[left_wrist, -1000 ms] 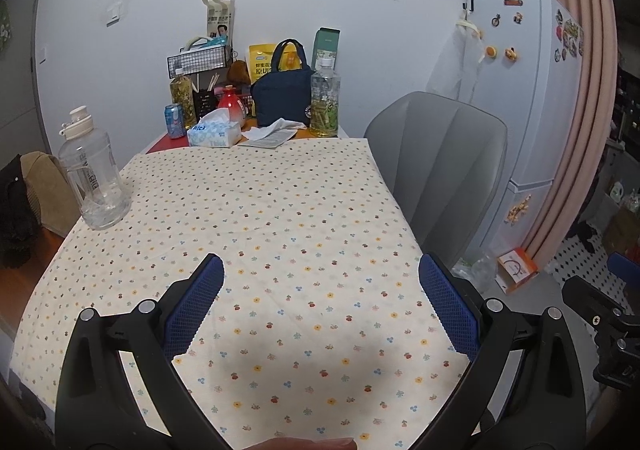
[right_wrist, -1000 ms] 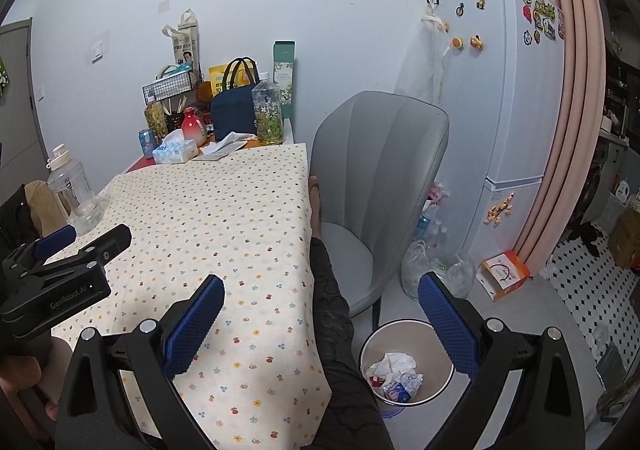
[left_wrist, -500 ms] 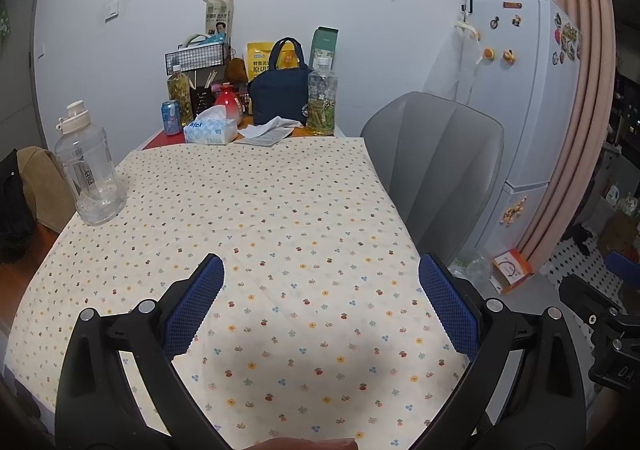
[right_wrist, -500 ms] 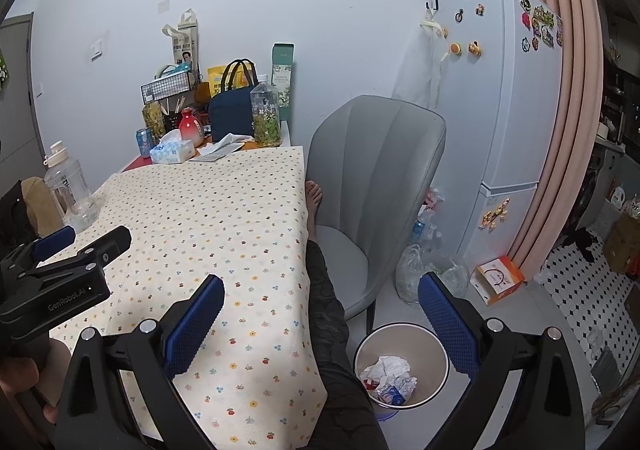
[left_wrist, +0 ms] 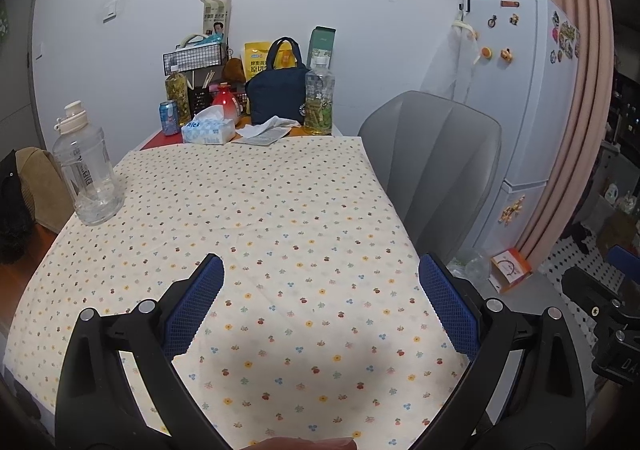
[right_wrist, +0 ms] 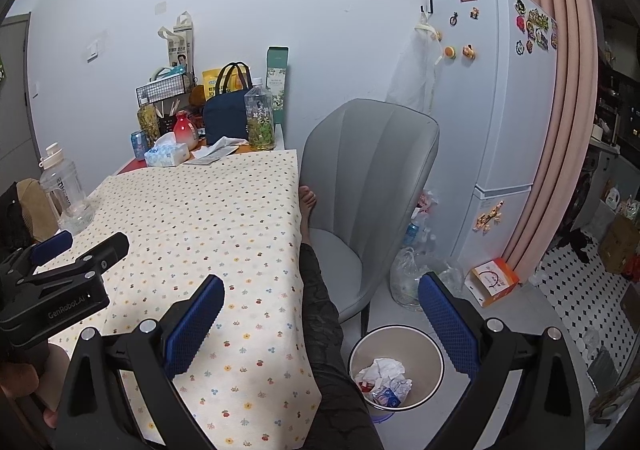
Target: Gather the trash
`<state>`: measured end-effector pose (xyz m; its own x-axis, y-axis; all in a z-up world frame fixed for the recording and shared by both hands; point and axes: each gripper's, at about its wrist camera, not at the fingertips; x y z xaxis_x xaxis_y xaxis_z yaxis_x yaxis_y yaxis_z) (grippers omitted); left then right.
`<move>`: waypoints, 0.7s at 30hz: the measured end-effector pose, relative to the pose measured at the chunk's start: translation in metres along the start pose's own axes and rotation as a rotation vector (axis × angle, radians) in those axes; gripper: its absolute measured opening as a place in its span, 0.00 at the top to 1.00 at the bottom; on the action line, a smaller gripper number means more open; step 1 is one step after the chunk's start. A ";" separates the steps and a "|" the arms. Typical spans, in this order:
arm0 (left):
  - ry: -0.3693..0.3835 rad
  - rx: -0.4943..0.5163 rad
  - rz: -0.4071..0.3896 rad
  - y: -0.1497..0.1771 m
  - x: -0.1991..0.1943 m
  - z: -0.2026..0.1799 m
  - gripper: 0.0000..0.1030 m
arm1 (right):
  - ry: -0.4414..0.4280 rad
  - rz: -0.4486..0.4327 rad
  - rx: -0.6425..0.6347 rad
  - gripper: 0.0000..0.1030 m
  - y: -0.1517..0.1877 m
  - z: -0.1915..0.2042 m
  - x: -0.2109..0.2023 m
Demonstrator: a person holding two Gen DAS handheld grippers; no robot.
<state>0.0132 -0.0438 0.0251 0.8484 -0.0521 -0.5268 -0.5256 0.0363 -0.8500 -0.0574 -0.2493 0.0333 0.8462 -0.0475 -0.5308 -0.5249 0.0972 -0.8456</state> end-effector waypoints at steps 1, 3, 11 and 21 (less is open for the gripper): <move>-0.001 0.000 0.000 0.000 0.000 0.000 0.06 | -0.001 0.001 0.000 0.07 0.000 0.000 0.000; -0.002 -0.001 0.001 0.001 0.001 0.001 0.06 | 0.000 0.001 -0.001 0.08 0.000 0.000 0.000; -0.003 -0.003 0.000 0.002 0.002 0.004 0.06 | -0.001 0.001 -0.006 0.07 0.000 0.001 0.001; -0.004 -0.004 0.001 0.002 0.002 0.006 0.06 | 0.000 0.000 -0.007 0.07 0.001 0.003 0.001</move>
<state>0.0144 -0.0383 0.0225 0.8480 -0.0485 -0.5277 -0.5267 0.0319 -0.8494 -0.0567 -0.2464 0.0325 0.8464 -0.0477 -0.5304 -0.5252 0.0898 -0.8462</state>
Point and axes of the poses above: each gripper's, at about its wrist camera, not at the fingertips, and x roughly the way its jaws point, z to its left, y to its underside, and after that the axes turned 5 degrees about -y, right-handed
